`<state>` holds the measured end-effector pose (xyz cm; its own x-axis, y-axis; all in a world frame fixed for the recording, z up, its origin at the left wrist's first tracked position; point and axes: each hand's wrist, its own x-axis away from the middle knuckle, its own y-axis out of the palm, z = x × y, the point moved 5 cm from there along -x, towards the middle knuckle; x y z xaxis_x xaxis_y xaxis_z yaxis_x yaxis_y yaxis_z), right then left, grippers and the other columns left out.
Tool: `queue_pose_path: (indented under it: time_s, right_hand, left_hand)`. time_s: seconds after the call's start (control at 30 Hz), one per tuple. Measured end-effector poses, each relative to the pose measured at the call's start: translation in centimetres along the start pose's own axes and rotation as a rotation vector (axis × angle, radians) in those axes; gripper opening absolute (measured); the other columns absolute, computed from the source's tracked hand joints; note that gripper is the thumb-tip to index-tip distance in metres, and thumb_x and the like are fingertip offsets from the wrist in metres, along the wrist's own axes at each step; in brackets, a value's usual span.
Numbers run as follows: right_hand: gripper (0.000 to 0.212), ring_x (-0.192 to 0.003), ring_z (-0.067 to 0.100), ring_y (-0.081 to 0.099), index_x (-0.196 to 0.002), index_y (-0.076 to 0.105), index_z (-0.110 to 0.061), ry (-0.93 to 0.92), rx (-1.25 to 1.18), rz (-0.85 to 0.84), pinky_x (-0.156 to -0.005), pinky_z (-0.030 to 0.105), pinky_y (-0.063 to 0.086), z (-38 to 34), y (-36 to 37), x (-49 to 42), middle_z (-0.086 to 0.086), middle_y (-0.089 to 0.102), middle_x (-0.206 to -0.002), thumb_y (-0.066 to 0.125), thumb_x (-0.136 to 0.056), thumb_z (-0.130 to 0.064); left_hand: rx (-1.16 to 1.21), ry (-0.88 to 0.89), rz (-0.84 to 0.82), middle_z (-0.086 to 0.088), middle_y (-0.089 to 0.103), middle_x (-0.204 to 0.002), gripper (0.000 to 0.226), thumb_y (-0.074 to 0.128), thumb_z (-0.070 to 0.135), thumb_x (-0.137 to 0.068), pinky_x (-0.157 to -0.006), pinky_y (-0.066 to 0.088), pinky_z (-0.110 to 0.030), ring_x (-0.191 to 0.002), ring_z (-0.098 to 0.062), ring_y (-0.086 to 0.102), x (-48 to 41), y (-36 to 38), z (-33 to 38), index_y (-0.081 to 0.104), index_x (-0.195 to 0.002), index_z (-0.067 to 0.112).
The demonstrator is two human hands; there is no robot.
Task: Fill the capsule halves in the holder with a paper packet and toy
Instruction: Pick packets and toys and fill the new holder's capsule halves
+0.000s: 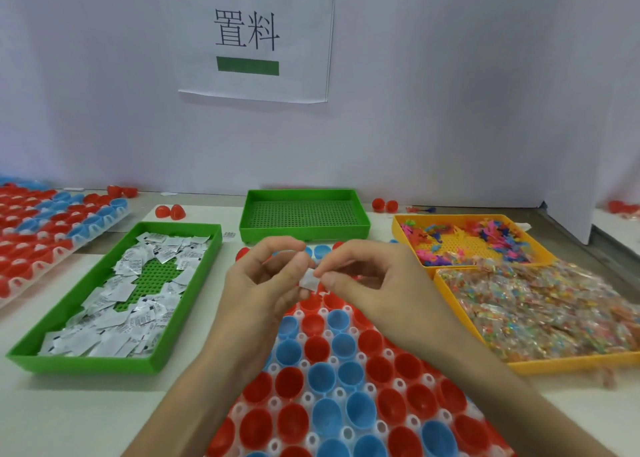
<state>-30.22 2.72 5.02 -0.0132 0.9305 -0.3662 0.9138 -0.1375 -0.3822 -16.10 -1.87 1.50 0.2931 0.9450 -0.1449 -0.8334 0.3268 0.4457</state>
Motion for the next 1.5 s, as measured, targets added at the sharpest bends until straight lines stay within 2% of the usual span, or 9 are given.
queue_pose_path:
  time_s: [0.27,0.43,0.57,0.8,0.9,1.07,1.3,1.43,1.5]
  right_hand:
    - [0.016,-0.083,0.012,0.074,-0.089,0.078,-0.012,-0.035,-0.117,0.117,-0.078,0.023,0.057,0.0,-1.4,0.2,-0.002,0.078,-0.085,0.072,-0.086,0.003]
    - [0.014,-0.084,0.01,0.073,-0.089,0.078,-0.013,-0.042,-0.11,0.118,-0.077,0.022,0.057,-0.1,-1.6,1.1,-0.003,0.077,-0.087,0.072,-0.087,-0.001]
    - [0.017,-0.094,0.009,0.07,-0.088,0.079,-0.022,-0.092,0.077,0.139,-0.075,0.022,0.056,-0.1,-1.5,1.6,-0.011,0.071,-0.098,0.076,-0.085,-0.006]
    - [0.015,-0.099,0.012,0.068,-0.087,0.079,-0.023,-0.175,0.201,0.151,-0.076,0.03,0.056,0.0,-1.8,2.2,-0.013,0.069,-0.101,0.077,-0.086,-0.008]
    - [0.018,-0.096,0.012,0.068,-0.086,0.079,-0.022,-0.16,0.188,0.106,-0.075,0.028,0.055,0.2,-1.6,2.2,-0.012,0.069,-0.098,0.076,-0.085,-0.005]
    - [0.018,-0.084,0.013,0.07,-0.087,0.078,-0.02,-0.188,0.155,0.121,-0.075,0.024,0.055,0.1,-1.5,2.4,-0.01,0.07,-0.089,0.077,-0.083,-0.003]
    - [0.014,-0.077,0.014,0.07,-0.086,0.075,-0.018,-0.161,0.089,0.156,-0.072,0.021,0.054,0.3,-1.9,2.6,-0.008,0.07,-0.087,0.081,-0.08,-0.007]
    - [0.009,-0.078,0.014,0.069,-0.094,0.074,-0.026,-0.107,0.119,0.059,-0.072,0.02,0.053,0.2,-2.6,2.3,-0.011,0.071,-0.089,0.077,-0.087,-0.021]
    - [0.007,-0.078,0.011,0.069,-0.095,0.075,-0.029,-0.091,0.154,0.122,-0.072,0.018,0.053,0.5,-4.9,1.9,-0.014,0.072,-0.09,0.071,-0.09,-0.025]
  left_hand:
    - [-0.106,-0.032,-0.102,-0.003,0.071,-0.098,0.029,0.084,0.026,-0.068,-0.068,0.056,-0.022,-0.085,-0.012,0.068,-0.1,0.2,-0.3,0.076,-0.096,0.022]
    - [-0.229,0.043,-0.147,-0.002,0.072,-0.08,0.023,0.079,0.033,-0.072,-0.069,0.053,-0.021,-0.075,-0.011,0.066,-0.1,0.4,-0.4,0.079,-0.089,0.017]
    - [-0.357,0.129,-0.134,-0.001,0.075,-0.078,0.008,0.081,0.023,-0.08,-0.069,0.052,-0.018,-0.072,-0.01,0.068,-0.1,0.3,0.1,0.08,-0.087,0.02]
    - [-0.613,0.161,-0.174,0.007,0.074,-0.072,0.012,0.074,0.005,-0.086,-0.062,0.046,-0.01,-0.065,0.001,0.064,-0.2,0.5,0.2,0.08,-0.085,0.014]
    - [-0.603,0.151,-0.226,0.002,0.074,-0.073,0.006,0.075,0.019,-0.084,-0.063,0.048,-0.015,-0.067,-0.004,0.065,0.0,0.9,-0.1,0.081,-0.084,0.019]
    - [-0.526,0.067,-0.287,-0.01,0.077,-0.09,0.014,0.072,0.026,-0.084,-0.082,0.059,-0.035,-0.088,-0.03,0.072,0.0,0.7,-0.7,0.081,-0.092,0.018]
    - [-0.42,-0.042,-0.363,-0.008,0.078,-0.094,0.024,0.078,0.012,-0.074,-0.077,0.055,-0.019,-0.09,-0.016,0.074,0.3,0.8,-1.0,0.08,-0.097,0.019]
    - [-0.434,-0.031,-0.351,-0.007,0.077,-0.088,0.02,0.08,0.02,-0.072,-0.072,0.053,-0.018,-0.082,-0.011,0.072,0.4,1.0,-1.0,0.081,-0.092,0.018]
    - [-0.432,-0.037,-0.309,-0.005,0.077,-0.086,0.024,0.083,0.023,-0.069,-0.07,0.053,-0.017,-0.08,-0.009,0.071,0.3,0.9,-1.0,0.081,-0.092,0.022]
